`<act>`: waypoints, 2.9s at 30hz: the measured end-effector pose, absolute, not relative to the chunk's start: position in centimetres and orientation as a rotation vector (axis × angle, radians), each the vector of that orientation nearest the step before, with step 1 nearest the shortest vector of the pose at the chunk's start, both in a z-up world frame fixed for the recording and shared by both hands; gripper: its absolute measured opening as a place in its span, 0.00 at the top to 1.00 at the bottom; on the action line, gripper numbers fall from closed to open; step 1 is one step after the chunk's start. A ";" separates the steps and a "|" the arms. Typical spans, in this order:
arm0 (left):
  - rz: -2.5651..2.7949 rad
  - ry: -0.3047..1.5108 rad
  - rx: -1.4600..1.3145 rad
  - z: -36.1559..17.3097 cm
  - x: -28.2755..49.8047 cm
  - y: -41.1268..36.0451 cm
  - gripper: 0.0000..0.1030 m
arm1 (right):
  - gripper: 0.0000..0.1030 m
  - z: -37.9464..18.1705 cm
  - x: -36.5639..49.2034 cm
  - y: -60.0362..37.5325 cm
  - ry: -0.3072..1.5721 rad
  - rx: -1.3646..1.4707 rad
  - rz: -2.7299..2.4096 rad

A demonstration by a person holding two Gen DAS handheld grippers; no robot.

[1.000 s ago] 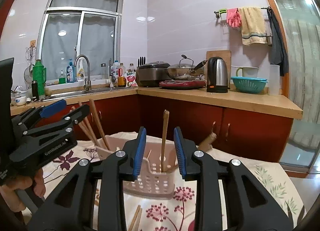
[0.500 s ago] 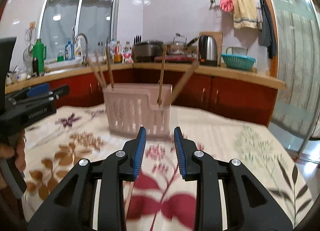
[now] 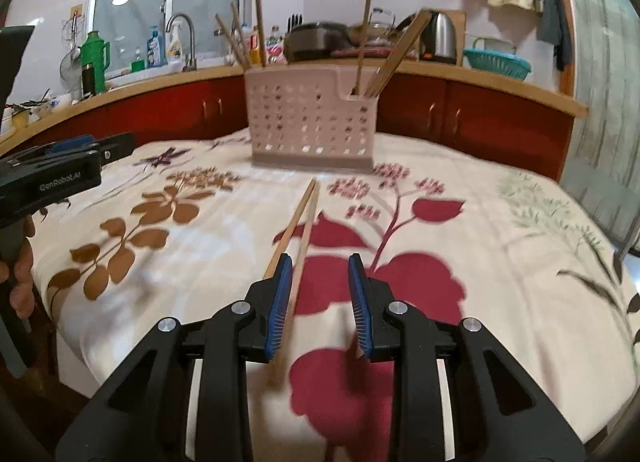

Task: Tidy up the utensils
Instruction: 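Close the right gripper on one loose wooden chopstick, then lift the chopstick with the right gripper and raise it off the cloth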

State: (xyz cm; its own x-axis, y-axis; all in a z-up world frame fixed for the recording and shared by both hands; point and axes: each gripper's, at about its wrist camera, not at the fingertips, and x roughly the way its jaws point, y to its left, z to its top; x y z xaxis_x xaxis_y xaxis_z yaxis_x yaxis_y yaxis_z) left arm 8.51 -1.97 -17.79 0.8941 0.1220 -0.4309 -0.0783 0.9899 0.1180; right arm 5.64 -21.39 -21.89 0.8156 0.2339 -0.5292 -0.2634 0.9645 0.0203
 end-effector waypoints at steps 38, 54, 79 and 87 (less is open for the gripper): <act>-0.114 0.660 0.135 -23.2 8.9 -14.0 0.37 | 0.94 -24.2 5.0 -30.6 0.626 0.017 0.129; -0.176 0.686 0.190 -24.5 8.1 -11.8 0.73 | 0.94 -23.7 6.6 -27.8 0.621 -0.002 0.188; -0.103 0.675 0.147 -24.5 8.6 -7.1 0.94 | 0.82 -24.3 5.9 -26.5 0.601 -0.047 0.197; -0.113 0.667 0.153 -24.5 8.4 -7.1 0.94 | 0.94 -24.2 5.4 -26.5 0.599 -0.066 0.201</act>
